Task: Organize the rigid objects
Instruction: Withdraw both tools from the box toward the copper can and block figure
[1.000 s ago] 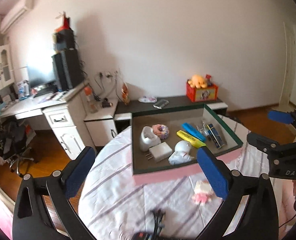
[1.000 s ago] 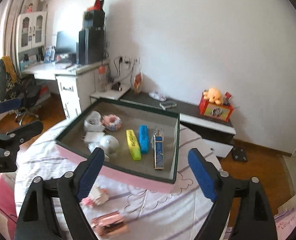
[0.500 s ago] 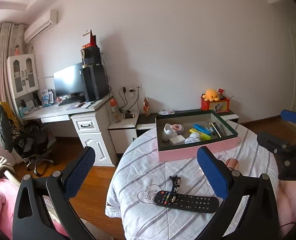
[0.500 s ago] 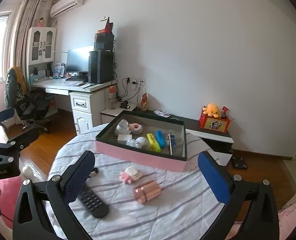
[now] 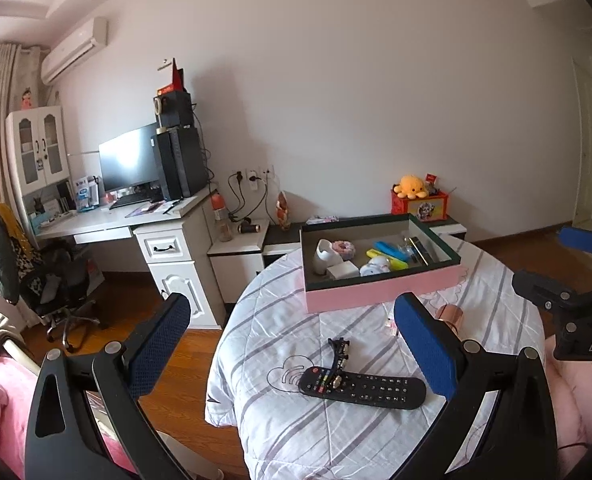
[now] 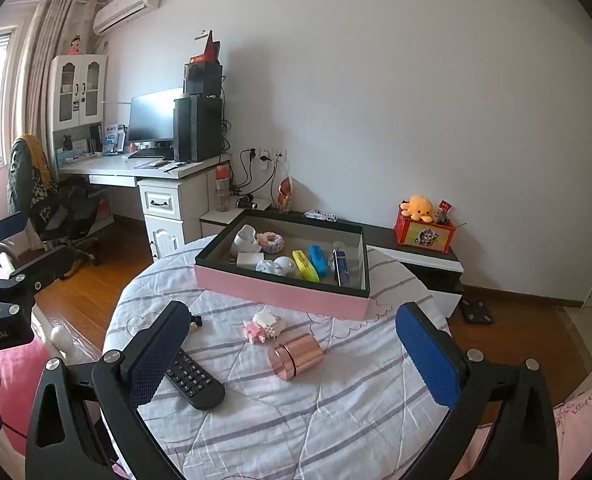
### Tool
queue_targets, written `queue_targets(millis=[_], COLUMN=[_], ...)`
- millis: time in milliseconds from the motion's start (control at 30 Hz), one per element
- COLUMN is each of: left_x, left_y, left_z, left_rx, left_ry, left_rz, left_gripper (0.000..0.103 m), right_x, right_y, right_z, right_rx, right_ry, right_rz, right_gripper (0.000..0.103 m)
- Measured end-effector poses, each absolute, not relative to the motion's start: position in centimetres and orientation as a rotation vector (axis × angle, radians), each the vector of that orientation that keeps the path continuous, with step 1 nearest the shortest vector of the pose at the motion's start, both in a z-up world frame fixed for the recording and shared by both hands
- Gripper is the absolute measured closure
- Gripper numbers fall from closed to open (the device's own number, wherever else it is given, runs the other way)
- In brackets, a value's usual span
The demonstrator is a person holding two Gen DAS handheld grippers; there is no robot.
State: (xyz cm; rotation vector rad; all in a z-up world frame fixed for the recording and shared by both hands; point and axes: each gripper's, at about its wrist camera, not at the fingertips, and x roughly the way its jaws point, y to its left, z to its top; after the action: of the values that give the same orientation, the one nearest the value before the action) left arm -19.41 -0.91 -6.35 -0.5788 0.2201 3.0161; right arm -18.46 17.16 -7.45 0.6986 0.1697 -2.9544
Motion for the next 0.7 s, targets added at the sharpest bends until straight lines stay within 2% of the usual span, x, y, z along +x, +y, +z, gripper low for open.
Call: queue_targets(millis=[700], left_x=[-23.1], left_y=[-1.1], left_z=[-11.2], left_rx=[-0.818], left_ry=[0.281], left_rz=[2.963], left_gripper=[0.0], right_x=[-21.0], right_y=[18.5], right_z=[-11.4], right_rx=[0.908], right_ry=[0.133], right_rz=[-2.927], right_gripper=[0.0])
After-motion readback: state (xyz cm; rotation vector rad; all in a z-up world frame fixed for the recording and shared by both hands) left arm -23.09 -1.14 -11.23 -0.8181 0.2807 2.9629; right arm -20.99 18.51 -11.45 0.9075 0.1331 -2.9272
